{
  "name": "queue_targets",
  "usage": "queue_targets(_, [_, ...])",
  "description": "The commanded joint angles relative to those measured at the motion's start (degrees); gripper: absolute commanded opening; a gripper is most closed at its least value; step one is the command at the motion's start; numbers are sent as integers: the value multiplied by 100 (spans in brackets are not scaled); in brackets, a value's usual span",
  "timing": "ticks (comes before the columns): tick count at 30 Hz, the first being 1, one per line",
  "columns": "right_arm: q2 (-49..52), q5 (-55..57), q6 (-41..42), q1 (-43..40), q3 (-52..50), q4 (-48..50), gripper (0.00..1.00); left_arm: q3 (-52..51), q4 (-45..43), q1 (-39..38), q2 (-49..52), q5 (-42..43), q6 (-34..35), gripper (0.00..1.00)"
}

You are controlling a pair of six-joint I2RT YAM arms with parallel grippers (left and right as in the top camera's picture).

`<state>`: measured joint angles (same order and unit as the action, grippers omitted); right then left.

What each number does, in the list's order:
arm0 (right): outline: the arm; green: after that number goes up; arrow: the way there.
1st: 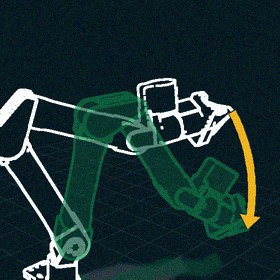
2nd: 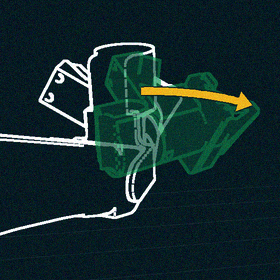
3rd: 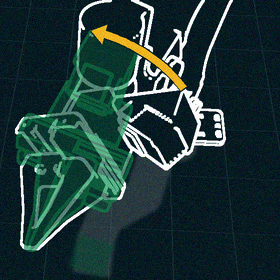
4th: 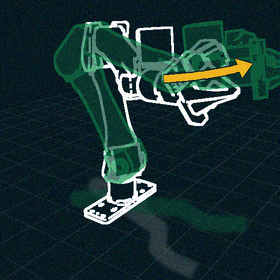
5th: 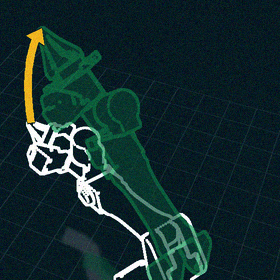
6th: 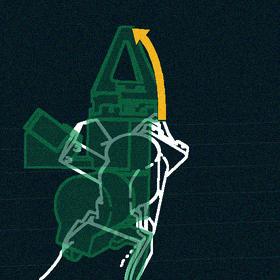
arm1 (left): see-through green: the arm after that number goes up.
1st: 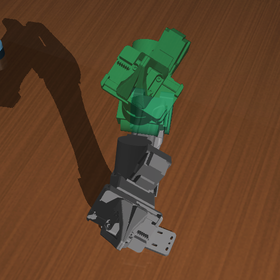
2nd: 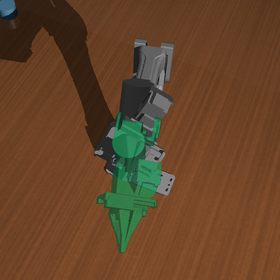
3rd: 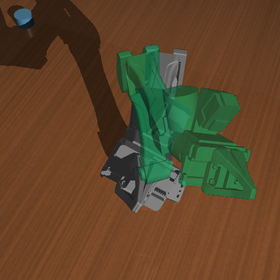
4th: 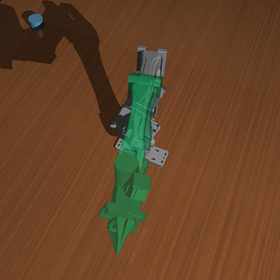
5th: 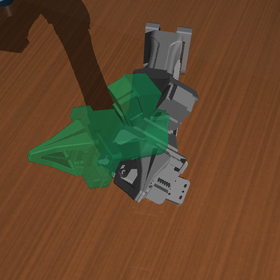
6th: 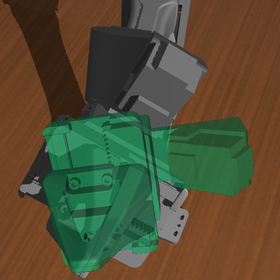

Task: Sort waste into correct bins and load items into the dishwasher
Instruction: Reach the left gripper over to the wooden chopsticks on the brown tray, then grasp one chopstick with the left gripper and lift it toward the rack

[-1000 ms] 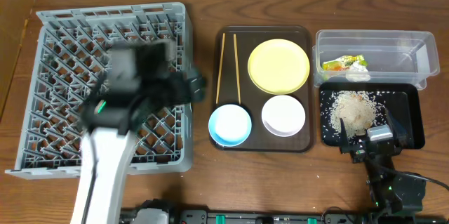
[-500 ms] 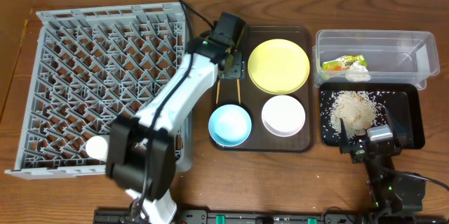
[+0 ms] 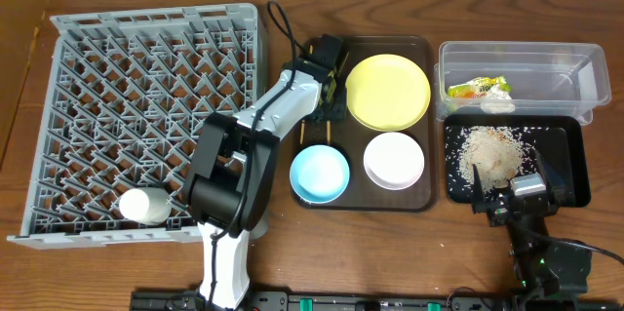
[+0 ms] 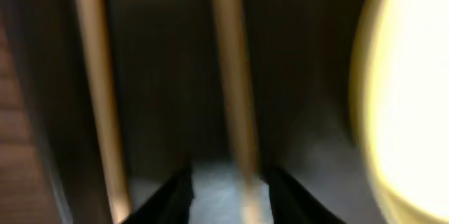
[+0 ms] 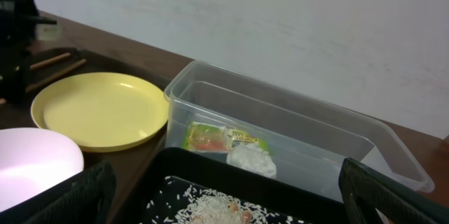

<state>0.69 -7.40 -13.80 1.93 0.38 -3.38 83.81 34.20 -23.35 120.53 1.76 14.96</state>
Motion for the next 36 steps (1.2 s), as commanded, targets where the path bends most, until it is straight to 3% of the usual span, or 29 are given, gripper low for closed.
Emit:
queue_targets(1, [-28, 33, 94, -48, -7, -26, 99, 70, 20, 17, 232, 105, 22, 28])
queue_targets(5, [-28, 33, 94, -48, -7, -26, 99, 70, 20, 20, 238, 376, 20, 8])
queue_targets(11, [-28, 33, 94, -48, -7, -26, 99, 90, 138, 118, -33, 533, 17, 7])
queue_targets(16, [-28, 33, 94, -48, -7, -26, 99, 122, 529, 461, -1008, 533, -37, 7])
queue_targets(19, [-28, 33, 94, -48, -7, -26, 99, 122, 975, 748, -1803, 505, -450, 7])
queue_targets(23, [-28, 33, 94, -48, -7, -26, 99, 111, 1729, 1080, -2341, -262, -595, 8])
queue_targets(27, [-28, 33, 94, -48, -7, -26, 99, 9, 2245, 1482, -2371, -678, -643, 7])
queue_targets(36, [-28, 33, 94, -48, -7, -26, 99, -629, 2131, 1788, -2247, -608, -822, 8])
